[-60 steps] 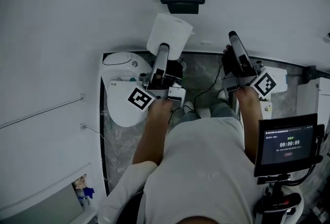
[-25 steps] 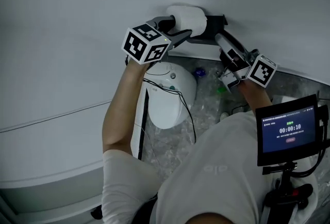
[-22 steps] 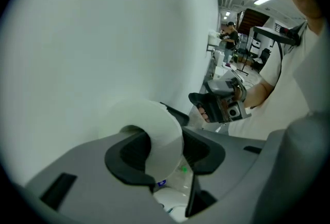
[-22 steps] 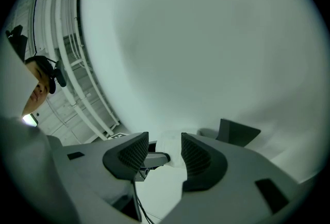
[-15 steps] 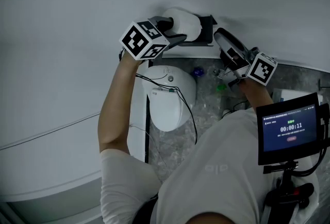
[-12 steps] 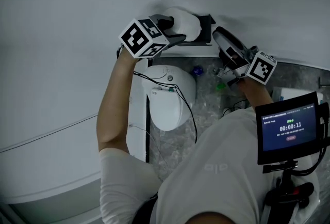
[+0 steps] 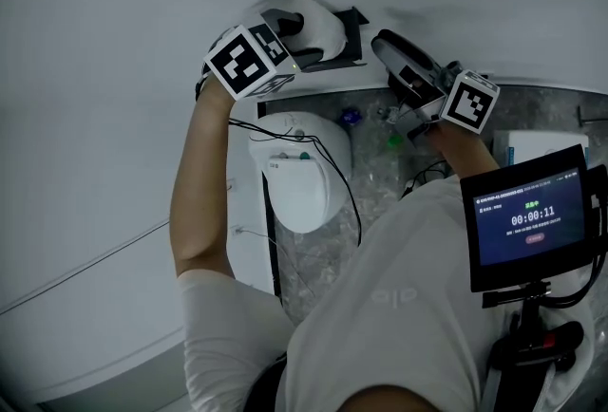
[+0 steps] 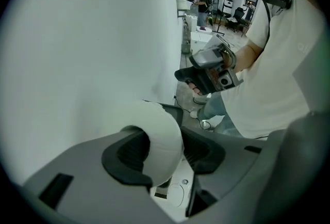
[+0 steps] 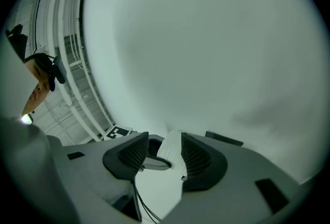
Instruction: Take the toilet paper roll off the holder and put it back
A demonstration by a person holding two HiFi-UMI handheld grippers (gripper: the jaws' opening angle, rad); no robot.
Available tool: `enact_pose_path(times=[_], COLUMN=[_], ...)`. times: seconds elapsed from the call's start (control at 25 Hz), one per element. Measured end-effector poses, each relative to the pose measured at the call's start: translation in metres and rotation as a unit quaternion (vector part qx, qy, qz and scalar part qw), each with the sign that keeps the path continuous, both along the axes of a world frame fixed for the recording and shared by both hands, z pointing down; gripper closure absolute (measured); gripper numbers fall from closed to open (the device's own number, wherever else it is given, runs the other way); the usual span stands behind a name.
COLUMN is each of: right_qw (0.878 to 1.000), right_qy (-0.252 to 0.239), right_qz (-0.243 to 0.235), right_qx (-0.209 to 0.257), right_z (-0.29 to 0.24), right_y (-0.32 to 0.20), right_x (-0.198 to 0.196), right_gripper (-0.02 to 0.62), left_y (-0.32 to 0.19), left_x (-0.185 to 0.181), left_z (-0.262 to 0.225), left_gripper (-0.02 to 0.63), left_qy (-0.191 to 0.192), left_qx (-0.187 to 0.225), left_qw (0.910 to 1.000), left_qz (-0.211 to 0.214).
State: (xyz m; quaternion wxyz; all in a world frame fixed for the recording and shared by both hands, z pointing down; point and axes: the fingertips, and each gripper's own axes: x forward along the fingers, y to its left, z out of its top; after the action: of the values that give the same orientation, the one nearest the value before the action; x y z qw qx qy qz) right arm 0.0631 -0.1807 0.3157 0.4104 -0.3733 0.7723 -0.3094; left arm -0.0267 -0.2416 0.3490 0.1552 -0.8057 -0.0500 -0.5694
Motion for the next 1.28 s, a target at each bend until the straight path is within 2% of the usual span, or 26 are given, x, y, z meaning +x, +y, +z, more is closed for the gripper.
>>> enact_pose_path(times=[0.24, 0.4, 0.48, 0.56, 0.64, 0.68, 0.72, 0.76, 0.8, 0.84, 0.88, 0.96, 1.04, 1.08, 1.12, 1.2, 1.24, 1.28], right_qw=[1.000, 1.000, 1.000, 1.000, 1.000, 1.000, 1.000, 0.999, 0.999, 0.999, 0.999, 0.998, 0.998, 0.998, 0.998, 0.998, 0.998, 0.997], right_qy=[0.005, 0.006, 0.004, 0.003, 0.002, 0.003, 0.006, 0.010, 0.015, 0.019, 0.023, 0.030, 0.034, 0.037, 0.042, 0.052, 0.055, 0.057], right_qz=[-0.011, -0.011, -0.006, -0.002, 0.008, 0.016, 0.024, 0.031, 0.035, 0.037, 0.037, 0.038, 0.033, 0.026, 0.016, -0.004, -0.011, -0.018], right_qx=[-0.007, 0.000, -0.004, 0.004, 0.006, 0.004, 0.005, 0.007, 0.011, 0.016, 0.021, 0.029, 0.033, 0.034, 0.035, 0.038, 0.040, 0.041], right_z=[0.005, 0.001, 0.003, 0.001, 0.002, 0.004, 0.003, 0.001, -0.002, -0.006, -0.011, -0.019, -0.026, -0.028, -0.030, -0.034, -0.036, -0.037], right_y=[-0.002, -0.003, -0.002, -0.002, -0.001, 0.000, 0.001, 0.001, 0.001, 0.001, 0.002, 0.002, 0.003, 0.003, 0.003, 0.005, 0.007, 0.008], right_x=[-0.004, -0.001, 0.002, 0.007, 0.016, 0.022, 0.029, 0.035, 0.039, 0.041, 0.043, 0.048, 0.049, 0.046, 0.042, 0.030, 0.024, 0.017], right_gripper=[0.391, 0.391, 0.390, 0.391, 0.391, 0.391, 0.391, 0.390, 0.390, 0.391, 0.390, 0.390, 0.391, 0.390, 0.391, 0.390, 0.390, 0.391], left_y=[-0.006, -0.005, -0.003, -0.002, 0.000, 0.003, 0.006, 0.009, 0.012, 0.015, 0.016, 0.018, 0.024, 0.027, 0.030, 0.033, 0.035, 0.038], left_x=[-0.009, -0.007, -0.003, 0.002, 0.008, 0.013, 0.017, 0.018, 0.017, 0.013, 0.008, -0.005, -0.021, -0.031, -0.043, -0.073, -0.088, -0.102], left_z=[0.001, -0.005, -0.011, -0.023, -0.037, -0.044, -0.053, -0.064, -0.077, -0.091, -0.107, -0.135, -0.152, -0.157, -0.159, -0.161, -0.159, -0.155], left_gripper=[0.411, 0.365, 0.323, 0.314, 0.314, 0.314, 0.314, 0.314, 0.314, 0.314, 0.314, 0.314, 0.314, 0.314, 0.314, 0.314, 0.314, 0.314], left_qy=[0.045, 0.101, 0.133, 0.167, 0.214, 0.244, 0.278, 0.318, 0.362, 0.409, 0.458, 0.552, 0.626, 0.660, 0.694, 0.757, 0.783, 0.803], left_qx=[0.029, 0.019, 0.013, 0.010, -0.003, -0.017, -0.034, -0.055, -0.077, -0.101, -0.124, -0.166, -0.194, -0.205, -0.215, -0.239, -0.246, -0.248], left_qw=[0.9979, 0.9925, 0.9885, 0.9831, 0.9740, 0.9666, 0.9563, 0.9421, 0.9232, 0.8988, 0.8692, 0.8012, 0.7346, 0.6993, 0.6593, 0.5692, 0.5273, 0.4925], left_qz=[-0.037, -0.065, -0.070, -0.073, -0.075, -0.078, -0.083, -0.092, -0.105, -0.121, -0.137, -0.163, -0.176, -0.184, -0.194, -0.214, -0.222, -0.227])
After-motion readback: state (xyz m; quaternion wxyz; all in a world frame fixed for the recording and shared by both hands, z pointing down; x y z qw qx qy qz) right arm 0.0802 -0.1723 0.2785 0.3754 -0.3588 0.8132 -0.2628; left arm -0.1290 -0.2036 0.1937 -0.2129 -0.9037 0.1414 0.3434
